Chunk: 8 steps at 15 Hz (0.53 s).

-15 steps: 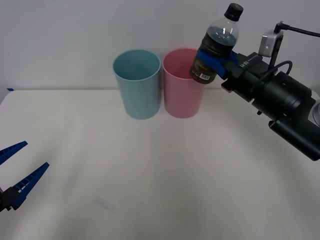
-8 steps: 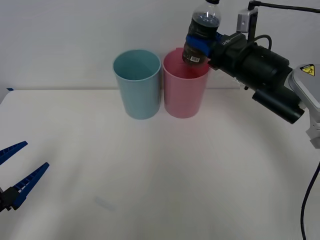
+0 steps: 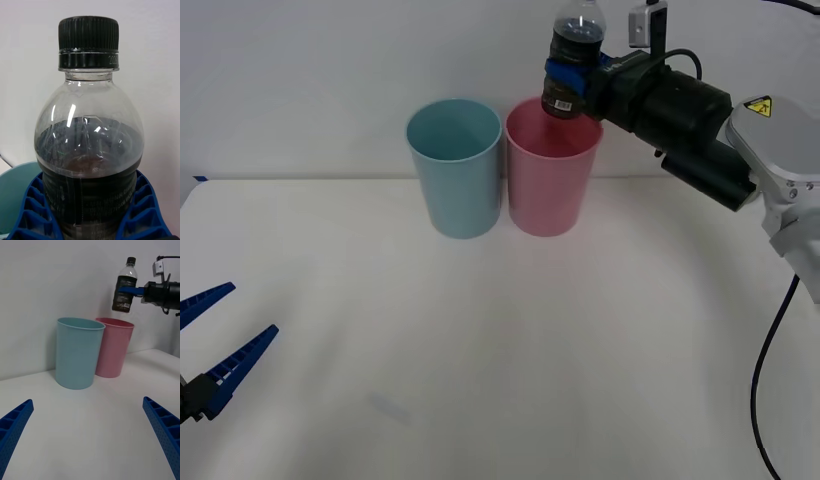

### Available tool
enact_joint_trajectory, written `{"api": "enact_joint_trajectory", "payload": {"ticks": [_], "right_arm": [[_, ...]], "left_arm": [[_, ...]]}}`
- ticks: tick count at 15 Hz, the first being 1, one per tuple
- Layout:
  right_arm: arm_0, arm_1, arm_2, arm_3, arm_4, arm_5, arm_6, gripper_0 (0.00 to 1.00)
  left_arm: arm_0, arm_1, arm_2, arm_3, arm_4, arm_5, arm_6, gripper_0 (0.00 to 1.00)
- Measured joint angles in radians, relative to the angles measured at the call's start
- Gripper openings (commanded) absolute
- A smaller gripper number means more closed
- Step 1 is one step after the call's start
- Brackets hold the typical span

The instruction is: Grasp the object on the table and drop it into the matching bin: aluminum can to the light blue bin, PET bottle to the pink bin.

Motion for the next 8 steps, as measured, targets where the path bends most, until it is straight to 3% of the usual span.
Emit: {"api": "enact_joint_trajectory", "payload": {"ticks": [2, 3, 4, 5, 8], "right_arm": [[-0.014, 0.011, 0.000, 0.026, 0.003, 0.000, 0.001, 0.04], [-0.015, 0.013, -0.001, 0.028, 0.003, 0.000, 0.000, 0.22], [-0.015, 0.013, 0.000, 0.028, 0.003, 0.000, 0.002, 0.66], [-0.015, 0.013, 0.000, 0.028, 0.003, 0.000, 0.004, 1.00], [-0.015, 0.013, -0.001, 0.028, 0.003, -0.003, 0.018, 1.00]], "left_arm": [[0.000, 0.000, 0.000, 0.000, 0.000, 0.000, 0.000, 1.00], [0.000, 0.000, 0.000, 0.000, 0.000, 0.000, 0.000, 1.00], [0.000, 0.000, 0.000, 0.000, 0.000, 0.000, 0.000, 1.00], [0.000, 0.000, 0.000, 0.000, 0.000, 0.000, 0.000, 1.00], [0.000, 0.000, 0.000, 0.000, 0.000, 0.000, 0.000, 1.00]]}}
